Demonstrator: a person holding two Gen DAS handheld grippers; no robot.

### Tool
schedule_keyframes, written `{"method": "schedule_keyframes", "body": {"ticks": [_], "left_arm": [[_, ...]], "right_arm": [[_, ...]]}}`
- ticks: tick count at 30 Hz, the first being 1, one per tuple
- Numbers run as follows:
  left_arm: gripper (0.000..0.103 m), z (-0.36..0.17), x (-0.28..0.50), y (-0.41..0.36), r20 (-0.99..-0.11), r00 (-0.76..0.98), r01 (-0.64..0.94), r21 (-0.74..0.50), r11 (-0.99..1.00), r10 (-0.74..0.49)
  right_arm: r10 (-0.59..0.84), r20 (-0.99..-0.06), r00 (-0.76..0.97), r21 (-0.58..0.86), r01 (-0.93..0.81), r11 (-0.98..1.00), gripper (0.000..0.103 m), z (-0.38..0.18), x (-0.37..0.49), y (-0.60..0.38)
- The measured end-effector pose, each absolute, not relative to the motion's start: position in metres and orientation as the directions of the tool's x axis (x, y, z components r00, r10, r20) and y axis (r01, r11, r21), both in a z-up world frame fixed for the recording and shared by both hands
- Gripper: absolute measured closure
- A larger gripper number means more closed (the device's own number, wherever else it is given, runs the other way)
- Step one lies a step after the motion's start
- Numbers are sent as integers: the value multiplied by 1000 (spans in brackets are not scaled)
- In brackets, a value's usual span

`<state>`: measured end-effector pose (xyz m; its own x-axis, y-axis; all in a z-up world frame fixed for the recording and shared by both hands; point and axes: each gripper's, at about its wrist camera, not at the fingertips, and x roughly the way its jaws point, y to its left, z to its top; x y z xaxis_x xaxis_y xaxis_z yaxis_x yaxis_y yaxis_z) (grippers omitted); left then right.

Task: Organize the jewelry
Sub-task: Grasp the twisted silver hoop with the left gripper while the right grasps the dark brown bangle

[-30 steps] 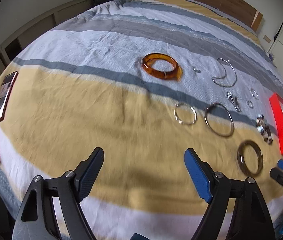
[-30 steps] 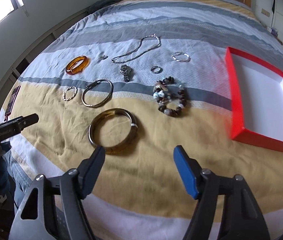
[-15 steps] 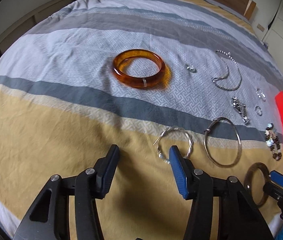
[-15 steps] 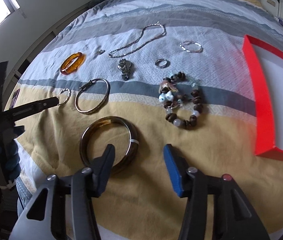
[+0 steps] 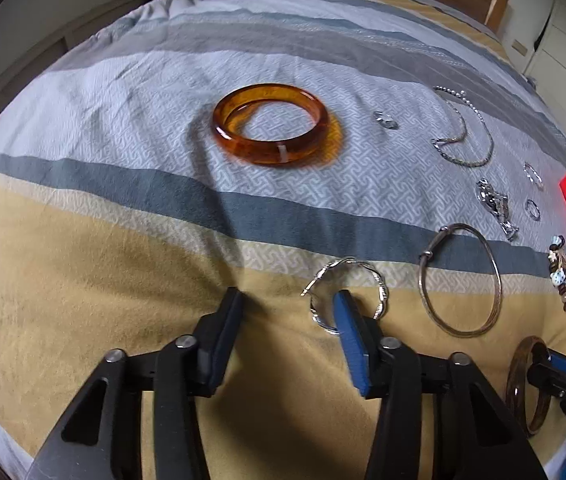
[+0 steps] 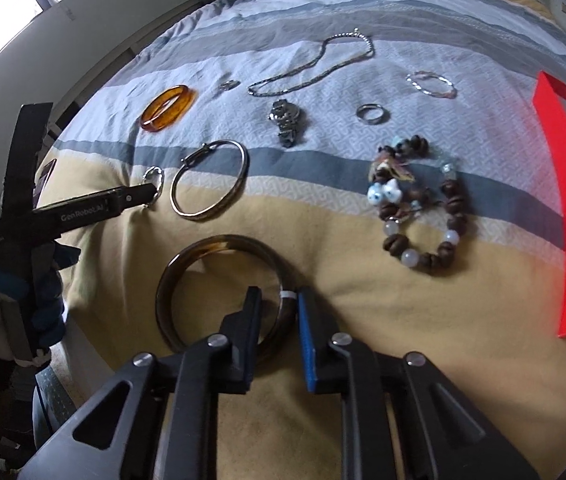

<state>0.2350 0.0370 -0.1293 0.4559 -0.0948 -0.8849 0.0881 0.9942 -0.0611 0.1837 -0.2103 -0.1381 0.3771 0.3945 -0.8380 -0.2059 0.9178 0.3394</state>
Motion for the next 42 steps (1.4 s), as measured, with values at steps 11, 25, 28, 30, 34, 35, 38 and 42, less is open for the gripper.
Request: {"method": "schedule_keyframes", "body": {"ticks": [11,25,28,30,34,35,38,42], "left_arm": [[92,-132,237,30,-883,451,110,-84,990,-125],[100,-130,245,38,-882,441,84,-143,986,-165],[100,-123,239,38,-876,456,82,-136,987,-159],[100,-117,234,38,-872,463,84,-133,988,-157],[100,-105,223,39,-864,480,85,-123,989,-149],[100,-100,220,39,-861,486,87,-122,989,-149],[100,-87,208,38,-850,506,95,-112,989,-145],[100,-69,195,32,-835,530,110,-101,989,-145]], "right_arm": [[369,-866,337,293,-254,922,93,-144,189,-205],[286,-902,322,170,-344,924,93,-148,199,-181],[280,-889,363,154,-338,928,94,-140,195,-178],[274,-878,392,141,-337,931,94,-132,193,-179],[280,-852,443,131,-337,932,95,-111,183,-182],[282,-845,455,130,-337,933,95,-105,180,-183],[288,-827,484,129,-334,934,95,-88,169,-192],[285,-805,520,135,-307,942,95,-69,153,-207]]}}
